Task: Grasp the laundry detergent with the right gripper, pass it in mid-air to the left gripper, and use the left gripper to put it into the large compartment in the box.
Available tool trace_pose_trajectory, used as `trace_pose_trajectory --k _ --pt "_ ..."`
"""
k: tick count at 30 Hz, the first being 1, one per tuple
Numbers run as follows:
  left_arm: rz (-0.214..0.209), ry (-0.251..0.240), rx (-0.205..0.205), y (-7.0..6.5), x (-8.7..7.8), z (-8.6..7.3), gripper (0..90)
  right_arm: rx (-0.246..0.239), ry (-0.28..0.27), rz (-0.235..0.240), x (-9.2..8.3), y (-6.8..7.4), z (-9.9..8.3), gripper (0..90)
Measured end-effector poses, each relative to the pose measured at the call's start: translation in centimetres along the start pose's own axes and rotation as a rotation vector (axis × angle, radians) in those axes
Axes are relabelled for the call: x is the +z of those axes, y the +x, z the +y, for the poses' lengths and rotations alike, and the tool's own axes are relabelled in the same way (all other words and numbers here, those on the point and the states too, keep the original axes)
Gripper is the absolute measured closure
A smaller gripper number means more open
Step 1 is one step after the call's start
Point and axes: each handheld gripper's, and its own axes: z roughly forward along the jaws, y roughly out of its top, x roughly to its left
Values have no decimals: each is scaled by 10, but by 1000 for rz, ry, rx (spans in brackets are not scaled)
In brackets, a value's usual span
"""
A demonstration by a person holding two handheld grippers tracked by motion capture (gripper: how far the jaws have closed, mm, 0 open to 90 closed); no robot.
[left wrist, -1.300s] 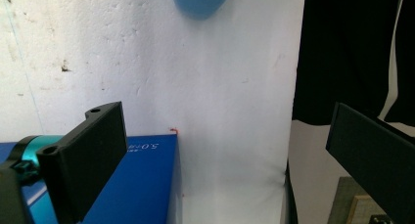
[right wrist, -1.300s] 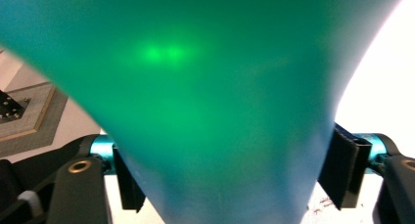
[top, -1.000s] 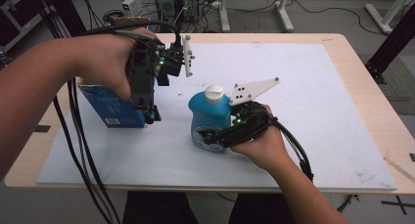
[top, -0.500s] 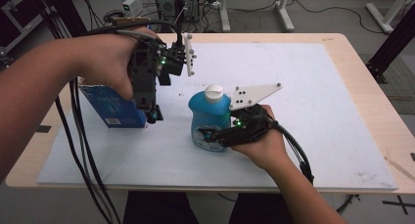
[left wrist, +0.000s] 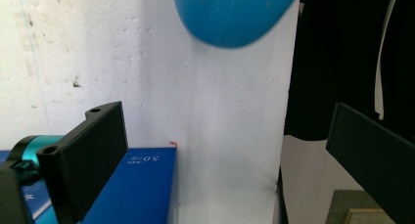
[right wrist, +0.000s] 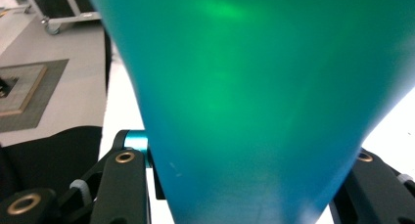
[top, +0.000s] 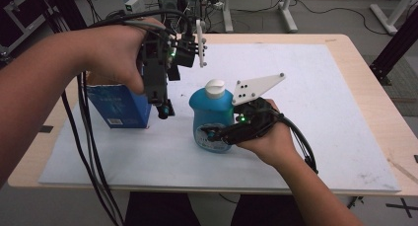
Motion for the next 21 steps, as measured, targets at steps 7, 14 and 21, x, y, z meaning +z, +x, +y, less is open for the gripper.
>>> trace_pose_trajectory --k 7,14,21 --pt "-8 -13 12 -4 -8 9 17 -14 10 38 -5 -1 12 465" --pt "-11 -25 16 -8 -13 18 17 -29 18 72 -6 -1 22 465" --pt "-5 -34 18 -13 -18 27 17 -40 11 99 -6 0 31 464"
